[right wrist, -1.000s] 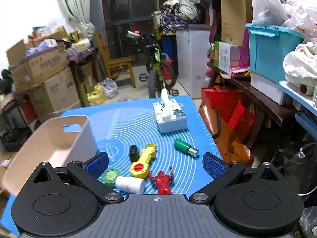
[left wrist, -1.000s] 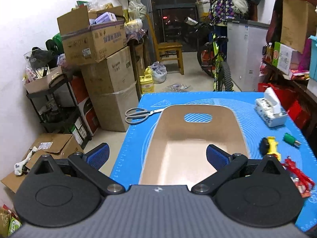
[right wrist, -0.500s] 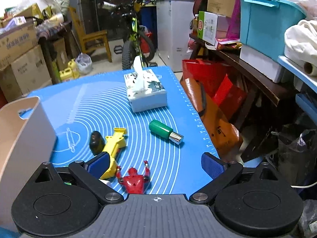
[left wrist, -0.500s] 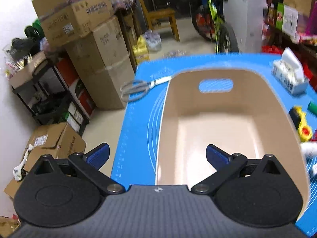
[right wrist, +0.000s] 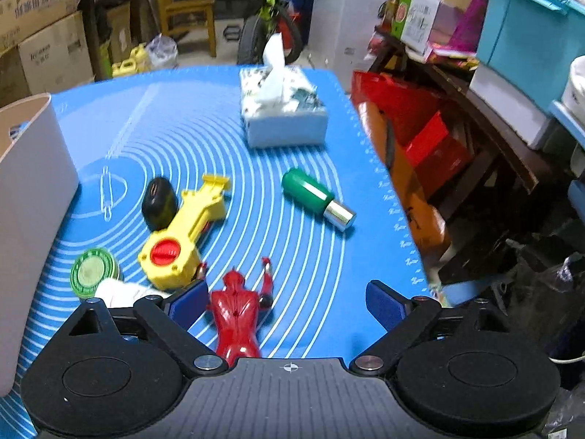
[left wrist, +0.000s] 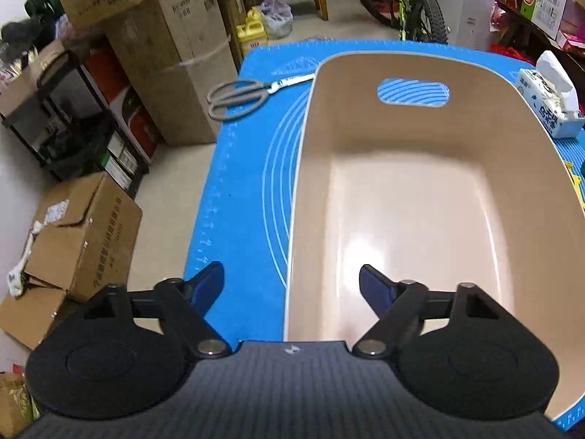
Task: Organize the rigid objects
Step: 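Grasp the beige basket wall with the left tool while the right tool grasps the red toy figure, then lift the red figure with the right tool and carry it over the basket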
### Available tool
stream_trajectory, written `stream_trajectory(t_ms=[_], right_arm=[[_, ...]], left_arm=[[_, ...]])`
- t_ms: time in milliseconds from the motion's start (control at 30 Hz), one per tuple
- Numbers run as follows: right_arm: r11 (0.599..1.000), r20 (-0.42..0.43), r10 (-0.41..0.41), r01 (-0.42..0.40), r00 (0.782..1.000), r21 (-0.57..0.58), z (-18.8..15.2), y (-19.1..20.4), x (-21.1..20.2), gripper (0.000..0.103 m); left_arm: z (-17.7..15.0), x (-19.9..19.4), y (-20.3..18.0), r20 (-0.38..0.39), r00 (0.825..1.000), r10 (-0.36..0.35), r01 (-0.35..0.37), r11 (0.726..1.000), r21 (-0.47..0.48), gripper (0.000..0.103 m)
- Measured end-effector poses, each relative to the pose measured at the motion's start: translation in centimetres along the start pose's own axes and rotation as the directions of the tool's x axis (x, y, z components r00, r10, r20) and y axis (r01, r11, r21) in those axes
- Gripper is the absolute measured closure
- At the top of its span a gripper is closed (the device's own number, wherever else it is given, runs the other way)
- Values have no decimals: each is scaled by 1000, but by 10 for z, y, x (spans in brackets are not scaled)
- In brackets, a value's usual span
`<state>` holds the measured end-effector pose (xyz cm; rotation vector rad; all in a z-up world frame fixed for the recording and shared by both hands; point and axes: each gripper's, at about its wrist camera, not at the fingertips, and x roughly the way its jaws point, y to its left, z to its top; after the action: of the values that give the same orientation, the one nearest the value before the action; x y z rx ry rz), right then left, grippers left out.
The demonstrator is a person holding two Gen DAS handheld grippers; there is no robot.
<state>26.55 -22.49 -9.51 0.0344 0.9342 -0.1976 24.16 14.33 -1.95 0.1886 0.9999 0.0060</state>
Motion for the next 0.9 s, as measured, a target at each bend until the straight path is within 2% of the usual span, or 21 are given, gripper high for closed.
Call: stream_trajectory(t_ms=[200, 267, 300, 467, 533, 567, 600, 900], right_arm=[[999, -79, 3, -6, 997, -48, -4, 9, 12, 17], [999, -105, 5, -10, 994, -51, -5, 11, 16, 21], [999, -118, 5, -11, 993, -49, -5, 11, 17, 23], [999, -171, 27, -32, 985, -28, -7, 11, 25, 36], [999, -183, 40, -44, 982, -20, -8, 11, 26, 49], [998, -186, 62, -65, 981, -10, -8, 11, 26, 53], [997, -185, 76, -76, 980, 3, -9, 10, 26, 63], [998, -130, 55, -55, 990, 4, -7, 16, 8, 65]], left_arm=[[2, 7, 11, -49, 999, -18, 16, 999, -32, 47], [1, 11, 14, -76, 997, -29, 26, 999, -42, 63], [0, 13, 15, -86, 996, -30, 26, 999, -47, 67], [-1, 14, 16, -101, 992, -70, 64, 996, -60, 83], [-1, 12, 13, -99, 993, -60, 56, 997, -45, 83], [-1, 12, 12, -98, 994, -58, 54, 998, -39, 88], [0, 12, 11, -99, 993, -69, 65, 997, -39, 93], [-1, 13, 12, -96, 992, -76, 73, 997, -38, 94]])
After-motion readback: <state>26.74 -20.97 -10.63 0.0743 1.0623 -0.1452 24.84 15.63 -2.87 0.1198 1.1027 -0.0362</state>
